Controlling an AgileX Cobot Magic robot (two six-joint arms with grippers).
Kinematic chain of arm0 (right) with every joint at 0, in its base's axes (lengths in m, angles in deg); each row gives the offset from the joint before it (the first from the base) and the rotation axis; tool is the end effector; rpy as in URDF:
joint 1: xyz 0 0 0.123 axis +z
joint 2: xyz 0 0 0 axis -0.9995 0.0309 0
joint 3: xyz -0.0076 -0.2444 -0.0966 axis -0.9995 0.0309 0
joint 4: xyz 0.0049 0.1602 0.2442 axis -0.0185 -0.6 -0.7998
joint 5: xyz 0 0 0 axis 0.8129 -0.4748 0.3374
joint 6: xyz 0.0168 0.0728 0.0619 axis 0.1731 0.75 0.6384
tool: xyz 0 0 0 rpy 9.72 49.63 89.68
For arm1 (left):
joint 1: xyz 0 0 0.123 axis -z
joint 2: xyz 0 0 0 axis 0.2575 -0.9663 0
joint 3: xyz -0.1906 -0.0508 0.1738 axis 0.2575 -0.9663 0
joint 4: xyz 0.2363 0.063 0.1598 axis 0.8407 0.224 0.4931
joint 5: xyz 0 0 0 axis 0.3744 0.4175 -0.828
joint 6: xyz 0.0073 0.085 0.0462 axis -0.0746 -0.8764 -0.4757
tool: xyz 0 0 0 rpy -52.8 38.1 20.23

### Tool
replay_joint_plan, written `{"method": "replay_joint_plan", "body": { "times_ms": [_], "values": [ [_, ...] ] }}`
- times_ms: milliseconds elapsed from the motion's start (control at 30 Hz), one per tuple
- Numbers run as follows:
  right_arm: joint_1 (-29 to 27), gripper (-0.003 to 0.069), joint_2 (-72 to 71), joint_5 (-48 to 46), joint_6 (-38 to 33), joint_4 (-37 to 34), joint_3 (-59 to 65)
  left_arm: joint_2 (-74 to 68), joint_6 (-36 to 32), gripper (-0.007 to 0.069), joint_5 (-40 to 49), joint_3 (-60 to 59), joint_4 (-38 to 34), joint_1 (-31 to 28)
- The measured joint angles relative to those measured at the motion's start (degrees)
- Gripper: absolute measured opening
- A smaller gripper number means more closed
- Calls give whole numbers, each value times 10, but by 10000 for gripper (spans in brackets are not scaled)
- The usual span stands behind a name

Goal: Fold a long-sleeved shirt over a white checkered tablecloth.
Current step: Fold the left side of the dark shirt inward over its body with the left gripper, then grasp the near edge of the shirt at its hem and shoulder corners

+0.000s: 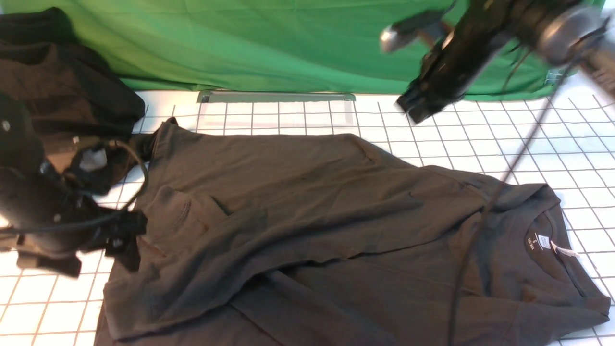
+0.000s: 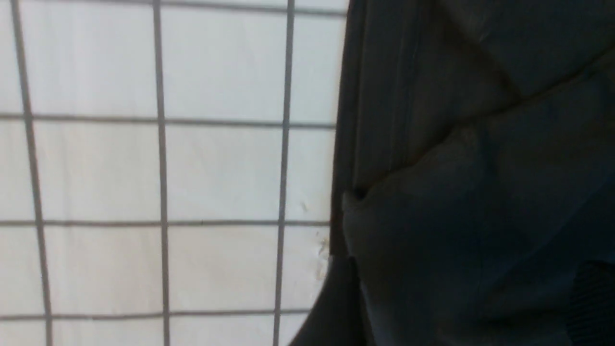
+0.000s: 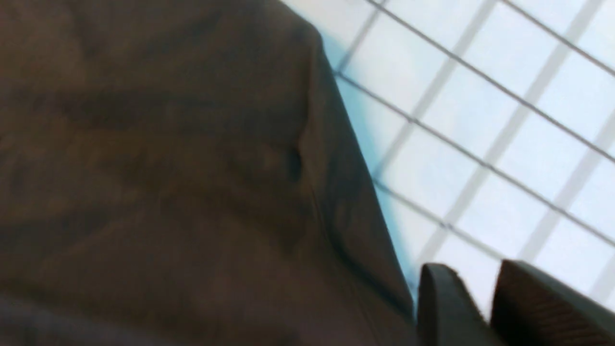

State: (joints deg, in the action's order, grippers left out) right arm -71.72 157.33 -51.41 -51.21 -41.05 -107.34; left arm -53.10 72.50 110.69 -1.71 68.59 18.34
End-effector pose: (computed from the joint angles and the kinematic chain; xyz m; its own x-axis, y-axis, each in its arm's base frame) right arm 0.4967 0.1585 0.2542 -0.7505 -0.4792 -0.4550 -0.5318 0.8468 -0.0147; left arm 0.3155 -0.0235 0.1835 -0.9632 -0.1244 -0.2382 -0.1055 0.9903 -0.0908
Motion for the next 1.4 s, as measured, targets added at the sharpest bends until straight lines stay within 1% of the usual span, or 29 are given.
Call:
{"method": "replay_joint_plan", "body": {
  "times_ms": [67,100,167,200,233,267,300,333,367,433,500,533,633,700,733,767,833,867,1000,1033,1067,1167,1267,1333,1400],
  "values": [
    [-7,77,-18,-12,3,-1,4,-1,-1,567,-18,3,-3,0],
    [-15,32,-40,-17,6,0,22,-5,-5,552,-30,4,-9,0],
    [-21,15,-56,-19,7,0,45,-10,-8,532,-33,4,-15,0],
    [-26,8,-68,-19,7,0,65,-14,-14,510,-29,4,-22,0],
    [-35,2,-92,-21,8,0,114,-17,-31,458,-19,4,-35,0],
    [-40,0,-104,-21,8,0,142,-18,-45,424,-11,4,-42,0],
    [-46,0,-125,-24,9,0,192,-18,-62,358,5,4,-54,0],
    [-47,0,-127,-24,9,0,199,-18,-65,347,5,4,-54,0],
    [-53,6,-145,-25,19,1,251,-16,-90,218,21,4,-72,0],
    [-54,40,-157,-18,33,2,301,-10,-117,82,31,4,-93,0],
    [-54,95,-159,1,44,2,328,-6,-133,34,32,4,-105,4],
    [-54,160,-158,20,50,2,345,-3,-142,13,32,3,-108,8],
    [-54,299,-147,61,56,1,359,-1,-147,-6,32,-3,-109,15],
    [-54,360,-136,86,58,1,361,-1,-148,-8,30,-9,-111,18],
    [-54,379,-127,105,58,1,361,-1,-148,-8,30,-10,-113,17],
    [-54,380,-121,117,58,3,361,-1,-148,-8,29,-10,-113,17],
    [-54,366,-113,132,58,9,361,-1,-149,-8,29,-10,-114,17],
    [-54,343,-108,141,58,13,361,-1,-149,-8,28,-10,-114,17],
    [-54,86,-99,151,60,49,362,-1,-150,-8,32,-11,-110,17],
    [-54,70,-99,153,64,53,362,0,-150,-8,32,-11,-109,17],
    [-54,31,-102,154,76,73,362,5,-150,-8,37,-11,-108,17],
    [-54,18,-115,167,114,123,362,29,-150,-8,56,-12,-107,17],
    [-56,27,-127,183,133,146,362,57,-142,-8,82,-12,-103,17],
    [-56,48,-130,189,137,150,362,70,-140,-8,97,-12,-103,17],
    [-56,127,-130,186,141,151,362,83,-138,-10,124,-12,-103,17]
  ]
}}
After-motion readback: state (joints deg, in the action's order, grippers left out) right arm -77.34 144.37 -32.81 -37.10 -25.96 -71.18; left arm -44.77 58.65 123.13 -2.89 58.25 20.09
